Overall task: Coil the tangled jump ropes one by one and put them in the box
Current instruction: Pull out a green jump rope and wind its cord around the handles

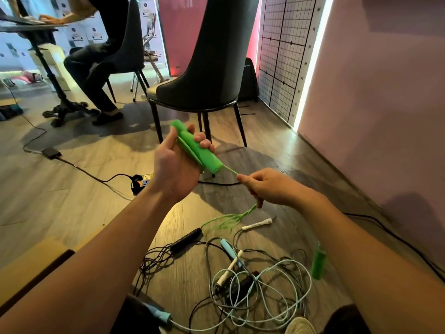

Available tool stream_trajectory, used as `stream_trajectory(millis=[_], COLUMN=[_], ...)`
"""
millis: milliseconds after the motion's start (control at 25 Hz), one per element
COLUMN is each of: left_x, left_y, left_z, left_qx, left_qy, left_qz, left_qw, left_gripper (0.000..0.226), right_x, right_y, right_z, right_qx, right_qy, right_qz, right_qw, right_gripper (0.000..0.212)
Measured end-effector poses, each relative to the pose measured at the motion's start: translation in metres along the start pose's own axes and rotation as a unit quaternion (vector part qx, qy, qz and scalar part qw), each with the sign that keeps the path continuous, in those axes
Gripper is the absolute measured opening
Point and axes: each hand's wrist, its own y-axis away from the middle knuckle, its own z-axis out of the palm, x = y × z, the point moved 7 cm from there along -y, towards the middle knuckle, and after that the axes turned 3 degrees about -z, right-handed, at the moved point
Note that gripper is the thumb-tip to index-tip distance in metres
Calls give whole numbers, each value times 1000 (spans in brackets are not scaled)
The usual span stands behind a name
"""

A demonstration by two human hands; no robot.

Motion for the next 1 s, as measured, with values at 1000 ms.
stream_trajectory(millis=[1000], left_x=[-52], left_y=[21], left_z=[-22], left_qx=[-73], left_qy=[-643], left_qz=[-312], left_qw=[696], left_gripper=[64], right_x=[-43], right_y=[9], right_z=[-27], right_qx=[184], right_qy=[36], right_qz=[-174], right_qw=[967], right_gripper=[45])
